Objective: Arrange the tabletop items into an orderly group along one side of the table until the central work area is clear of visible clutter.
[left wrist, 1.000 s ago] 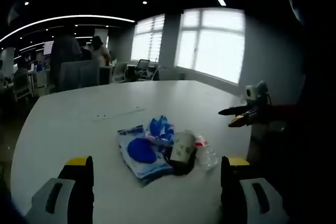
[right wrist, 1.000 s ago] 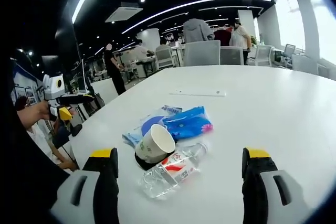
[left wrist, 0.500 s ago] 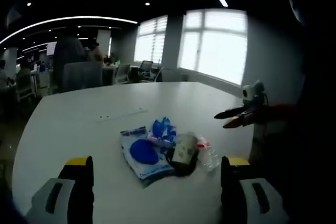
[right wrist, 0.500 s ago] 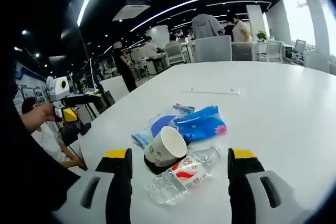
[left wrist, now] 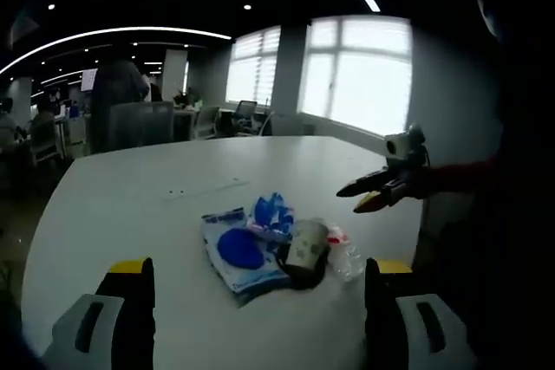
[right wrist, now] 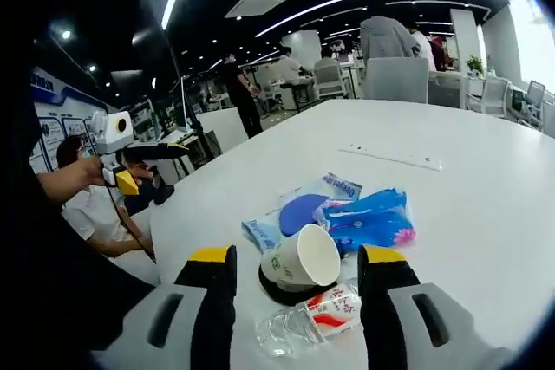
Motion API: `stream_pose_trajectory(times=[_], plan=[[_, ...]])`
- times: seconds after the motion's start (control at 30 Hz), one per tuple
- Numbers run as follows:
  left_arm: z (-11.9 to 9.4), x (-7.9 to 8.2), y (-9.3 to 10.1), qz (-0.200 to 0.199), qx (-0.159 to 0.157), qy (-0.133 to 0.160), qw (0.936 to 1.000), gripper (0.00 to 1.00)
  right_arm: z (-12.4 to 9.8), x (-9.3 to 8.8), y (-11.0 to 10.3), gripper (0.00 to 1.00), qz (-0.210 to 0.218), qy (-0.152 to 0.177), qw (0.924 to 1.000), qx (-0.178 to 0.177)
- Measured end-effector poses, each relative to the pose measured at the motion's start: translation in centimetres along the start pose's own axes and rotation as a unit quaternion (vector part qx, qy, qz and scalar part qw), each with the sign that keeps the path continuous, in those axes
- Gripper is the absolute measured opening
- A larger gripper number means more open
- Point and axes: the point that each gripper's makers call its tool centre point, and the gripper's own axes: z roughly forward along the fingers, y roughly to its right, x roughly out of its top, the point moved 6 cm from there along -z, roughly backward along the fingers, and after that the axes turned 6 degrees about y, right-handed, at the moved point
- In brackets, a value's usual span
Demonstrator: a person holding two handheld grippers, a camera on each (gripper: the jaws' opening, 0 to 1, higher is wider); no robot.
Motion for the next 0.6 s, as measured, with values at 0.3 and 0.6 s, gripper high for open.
stream_pose_trajectory(times=[0.3,0.6], plan=[[-0.6,-0.3,-0.1,-0.002,0.004,-0.001,1.0000,1.00,2.2,0.0,-0.6,0.41,-0.018,-0.028,0.9987,0.038],[-0.8,-0.4,-0.2,-0.003,0.007,0.000,1.0000,1.00,3.9,-0.7,-0.6,0.34,-0.035,-0.059,0.9957,0.062]])
